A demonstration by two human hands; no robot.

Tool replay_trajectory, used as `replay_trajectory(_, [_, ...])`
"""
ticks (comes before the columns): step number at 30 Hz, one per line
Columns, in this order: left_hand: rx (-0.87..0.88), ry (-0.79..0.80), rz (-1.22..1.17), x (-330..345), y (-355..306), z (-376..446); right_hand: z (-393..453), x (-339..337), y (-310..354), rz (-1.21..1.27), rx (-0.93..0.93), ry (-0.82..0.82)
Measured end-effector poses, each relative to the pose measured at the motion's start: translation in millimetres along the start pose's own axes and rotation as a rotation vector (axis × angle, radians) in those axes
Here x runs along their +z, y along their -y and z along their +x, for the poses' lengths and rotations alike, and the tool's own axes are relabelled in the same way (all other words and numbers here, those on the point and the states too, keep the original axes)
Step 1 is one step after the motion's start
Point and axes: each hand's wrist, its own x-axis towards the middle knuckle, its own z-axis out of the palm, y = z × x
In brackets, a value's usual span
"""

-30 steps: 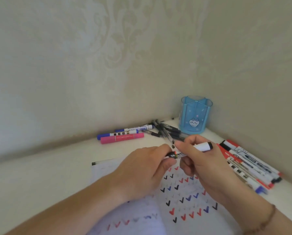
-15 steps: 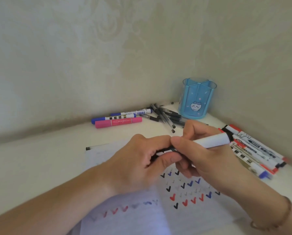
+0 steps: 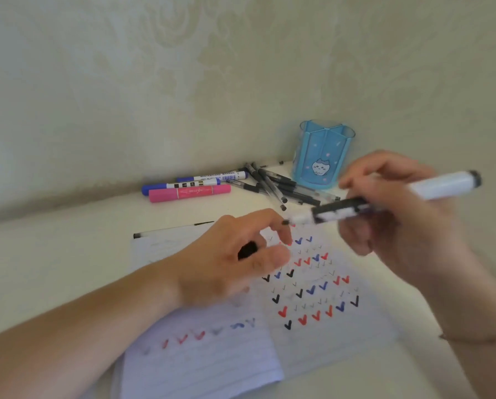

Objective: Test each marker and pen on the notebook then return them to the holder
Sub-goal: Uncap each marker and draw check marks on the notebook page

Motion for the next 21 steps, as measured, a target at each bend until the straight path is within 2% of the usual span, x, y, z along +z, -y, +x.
replay_trajectory(2, [0.012,0.017,0.079,0,1,-1,3,-5,16,0.085,0.071,0.052])
replay_trajectory(5, [0.054,-0.043,0.158,1,2,1,-9,-1,16,-0.133,0.205,0.200])
replay_trajectory(6, [0.052,-0.063,0.170,1,4,2,-17,2,8,-0.207,0.245,0.193])
replay_trajectory(9, [0.079,-0.077,0.239,5,13,3,-47,12,-20,-0.167,0.333,0.070])
replay_trajectory(14, [0.078,-0.057,0.308,10,21,5,-63,13,-37,-0.301,0.332,-0.060])
replay_trajectory(21, [0.109,-0.071,0.368,9,23,8,-60,18,-36,-0.480,0.258,0.014])
